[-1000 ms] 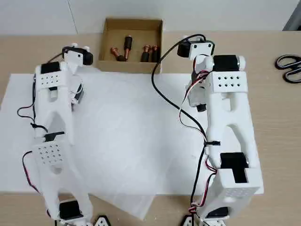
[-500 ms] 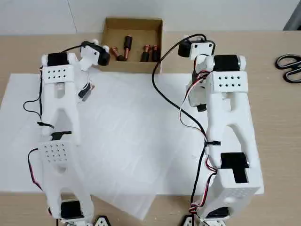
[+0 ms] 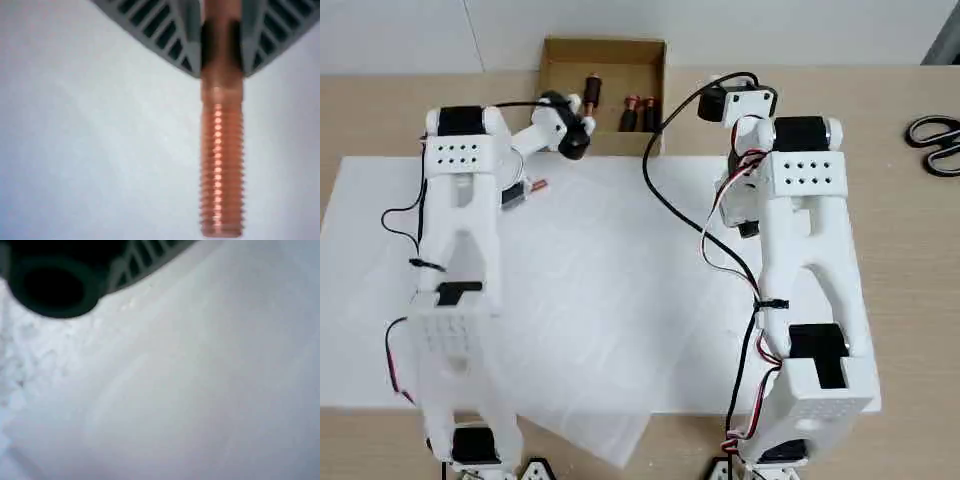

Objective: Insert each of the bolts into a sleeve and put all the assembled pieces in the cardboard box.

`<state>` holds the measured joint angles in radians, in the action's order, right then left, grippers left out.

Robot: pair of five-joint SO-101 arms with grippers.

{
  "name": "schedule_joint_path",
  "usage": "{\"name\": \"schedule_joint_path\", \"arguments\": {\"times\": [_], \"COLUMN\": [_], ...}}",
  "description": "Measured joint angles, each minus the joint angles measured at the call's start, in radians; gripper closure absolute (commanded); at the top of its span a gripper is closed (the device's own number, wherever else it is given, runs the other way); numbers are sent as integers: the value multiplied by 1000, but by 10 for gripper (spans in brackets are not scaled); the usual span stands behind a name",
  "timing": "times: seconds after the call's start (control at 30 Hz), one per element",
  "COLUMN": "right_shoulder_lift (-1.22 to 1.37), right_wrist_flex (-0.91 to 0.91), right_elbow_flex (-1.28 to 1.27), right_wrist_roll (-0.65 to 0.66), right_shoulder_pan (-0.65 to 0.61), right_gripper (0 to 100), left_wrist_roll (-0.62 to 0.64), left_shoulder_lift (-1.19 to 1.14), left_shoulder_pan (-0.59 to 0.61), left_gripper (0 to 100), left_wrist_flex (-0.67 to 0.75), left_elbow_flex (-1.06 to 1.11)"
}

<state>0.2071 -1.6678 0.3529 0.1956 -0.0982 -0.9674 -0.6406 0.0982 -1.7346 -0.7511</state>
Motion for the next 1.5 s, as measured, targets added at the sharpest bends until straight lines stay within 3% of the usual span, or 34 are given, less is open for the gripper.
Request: {"name": "schedule_joint_path", "arguments": {"times": [0.33, 0.53, 0.67, 0.9, 1.13, 1.23, 1.5], "right_shoulder_lift": [0, 0, 0, 0, 0, 0, 0], "right_wrist_flex": [0, 0, 0, 0, -2, -2, -2], "right_elbow_flex": [14, 57, 58, 58, 58, 58, 58], "right_wrist_roll": [25, 26, 26, 26, 26, 26, 26], "right_shoulder_pan": [48, 109, 109, 109, 109, 109, 109], "right_gripper": [995, 995, 995, 995, 995, 995, 995], "left_wrist_roll": [-249, -370, -381, -381, -381, -381, -334], "left_shoulder_lift": [443, 491, 430, 290, 270, 270, 270], "left_shoulder_pan": [-69, -75, -97, -130, -121, -104, -77], "left_gripper": [995, 995, 995, 991, 860, 850, 852], "left_wrist_flex": [-2, 0, 9, 143, 255, 305, 264], "left_elbow_flex": [480, 683, 687, 687, 687, 687, 548]}}
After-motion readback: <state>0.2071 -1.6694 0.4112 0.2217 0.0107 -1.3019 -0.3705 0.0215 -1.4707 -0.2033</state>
